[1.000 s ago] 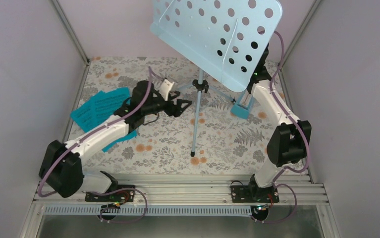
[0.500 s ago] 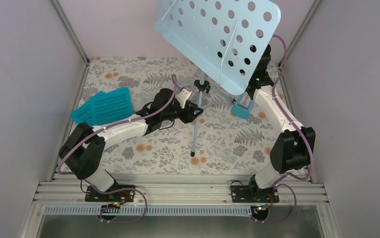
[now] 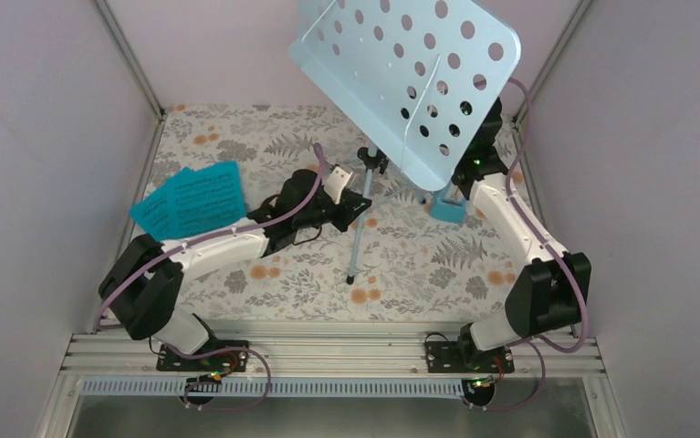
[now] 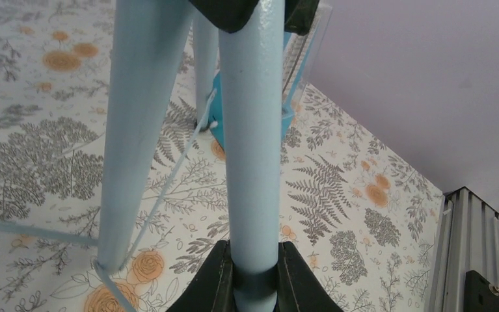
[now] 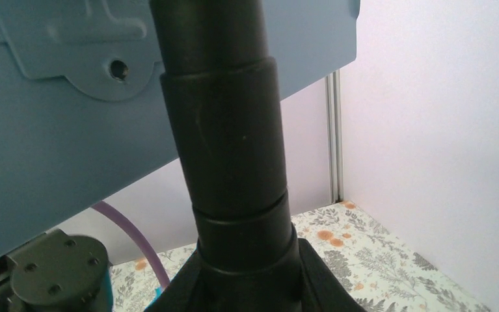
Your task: Pack up the instrument practice props
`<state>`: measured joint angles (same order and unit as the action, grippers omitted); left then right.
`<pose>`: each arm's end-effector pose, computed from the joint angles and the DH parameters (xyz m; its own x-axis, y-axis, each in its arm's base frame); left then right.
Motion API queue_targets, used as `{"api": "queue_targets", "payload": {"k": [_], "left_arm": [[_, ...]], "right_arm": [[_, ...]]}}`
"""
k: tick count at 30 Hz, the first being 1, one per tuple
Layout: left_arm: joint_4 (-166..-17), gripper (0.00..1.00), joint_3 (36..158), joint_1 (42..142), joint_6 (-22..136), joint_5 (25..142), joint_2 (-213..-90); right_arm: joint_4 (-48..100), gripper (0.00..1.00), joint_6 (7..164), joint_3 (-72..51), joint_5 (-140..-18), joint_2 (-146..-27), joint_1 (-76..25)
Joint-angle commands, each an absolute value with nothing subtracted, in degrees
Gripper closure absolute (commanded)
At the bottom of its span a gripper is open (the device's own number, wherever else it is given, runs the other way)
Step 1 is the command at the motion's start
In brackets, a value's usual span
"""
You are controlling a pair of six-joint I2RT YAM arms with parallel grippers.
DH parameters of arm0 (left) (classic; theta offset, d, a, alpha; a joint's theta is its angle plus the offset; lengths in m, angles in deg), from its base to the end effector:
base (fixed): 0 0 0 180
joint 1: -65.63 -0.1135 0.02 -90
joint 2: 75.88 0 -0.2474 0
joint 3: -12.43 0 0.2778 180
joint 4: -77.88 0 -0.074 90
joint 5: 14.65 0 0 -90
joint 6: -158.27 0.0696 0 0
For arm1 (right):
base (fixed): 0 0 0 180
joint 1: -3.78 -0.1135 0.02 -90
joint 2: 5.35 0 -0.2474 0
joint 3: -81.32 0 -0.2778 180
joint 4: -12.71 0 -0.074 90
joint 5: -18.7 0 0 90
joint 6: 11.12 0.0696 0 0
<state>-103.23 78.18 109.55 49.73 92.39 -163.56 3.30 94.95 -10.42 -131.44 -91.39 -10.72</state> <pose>0.2733 -0.2915 0.2070 -0.5163 0.0752 -0.8531 0.7344 0.5512 -0.3960 0.3595 0.1553 0.3930 -0.0746 0.1231 -0.9896 -0.9641 0.2448 0.1031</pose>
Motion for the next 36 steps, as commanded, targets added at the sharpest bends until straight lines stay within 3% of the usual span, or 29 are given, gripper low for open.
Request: {"api": "queue_targets", "payload": {"k": [1, 16, 23, 31, 36], "left_arm": [[-114.42, 0.98, 80.5, 109.57, 53.08, 89.68, -156.83], [-116.19, 0.97, 78.45, 109.57, 52.06, 88.55, -151.67], [-114.1, 0.5, 73.11, 109.57, 53.06, 87.69, -148.71], [-113.45, 0.09, 66.92, 109.57, 57.19, 86.99, -146.42], [-117.56, 0.0, 68.28, 109.57, 59.56, 92.46, -151.46]], "right_arm": [[2.69, 0.96, 100.81, -13.03, -128.31, -86.47, -13.89], [4.37, 0.96, 102.29, -18.0, -122.31, -80.76, -19.33], [-3.45, 0.96, 106.76, -24.7, -117.65, -78.27, -19.34], [-9.63, 0.96, 110.79, -27.94, -116.3, -77.39, -19.34], [-11.69, 0.96, 112.42, -28.65, -116.32, -77.44, -19.34]]}}
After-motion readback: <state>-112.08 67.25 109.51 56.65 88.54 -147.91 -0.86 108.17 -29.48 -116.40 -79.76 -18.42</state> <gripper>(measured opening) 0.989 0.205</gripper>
